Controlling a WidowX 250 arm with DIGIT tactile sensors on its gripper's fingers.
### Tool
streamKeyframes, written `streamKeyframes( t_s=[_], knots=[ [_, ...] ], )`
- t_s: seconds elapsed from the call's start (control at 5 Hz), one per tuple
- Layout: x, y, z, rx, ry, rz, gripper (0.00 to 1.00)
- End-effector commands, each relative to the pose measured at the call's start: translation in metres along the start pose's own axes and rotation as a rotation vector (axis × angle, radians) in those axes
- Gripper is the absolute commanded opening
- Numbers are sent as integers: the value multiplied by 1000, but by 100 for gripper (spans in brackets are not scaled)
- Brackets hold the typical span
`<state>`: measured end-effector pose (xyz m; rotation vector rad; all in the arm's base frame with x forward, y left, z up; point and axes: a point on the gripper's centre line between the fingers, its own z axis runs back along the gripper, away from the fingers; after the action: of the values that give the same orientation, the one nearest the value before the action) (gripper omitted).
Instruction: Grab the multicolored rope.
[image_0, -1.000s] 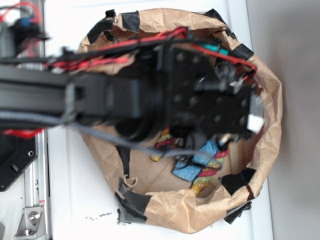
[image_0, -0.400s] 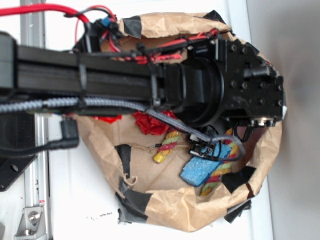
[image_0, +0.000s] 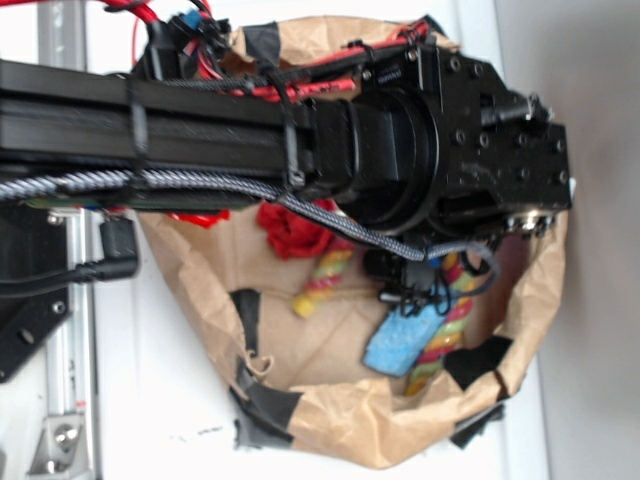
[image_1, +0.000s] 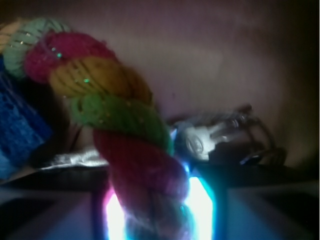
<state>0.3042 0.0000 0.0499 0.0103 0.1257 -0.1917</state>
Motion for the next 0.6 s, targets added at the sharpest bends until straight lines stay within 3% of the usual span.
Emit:
streamKeyframes(
  t_s=[0.0,0.2,0.4],
  knots=[
    [-19,2,117,-40,-238,150,0],
    [-41,-9,140,-17,-265,245,0],
    [-62,-19,158,-60,-317,238,0]
  ],
)
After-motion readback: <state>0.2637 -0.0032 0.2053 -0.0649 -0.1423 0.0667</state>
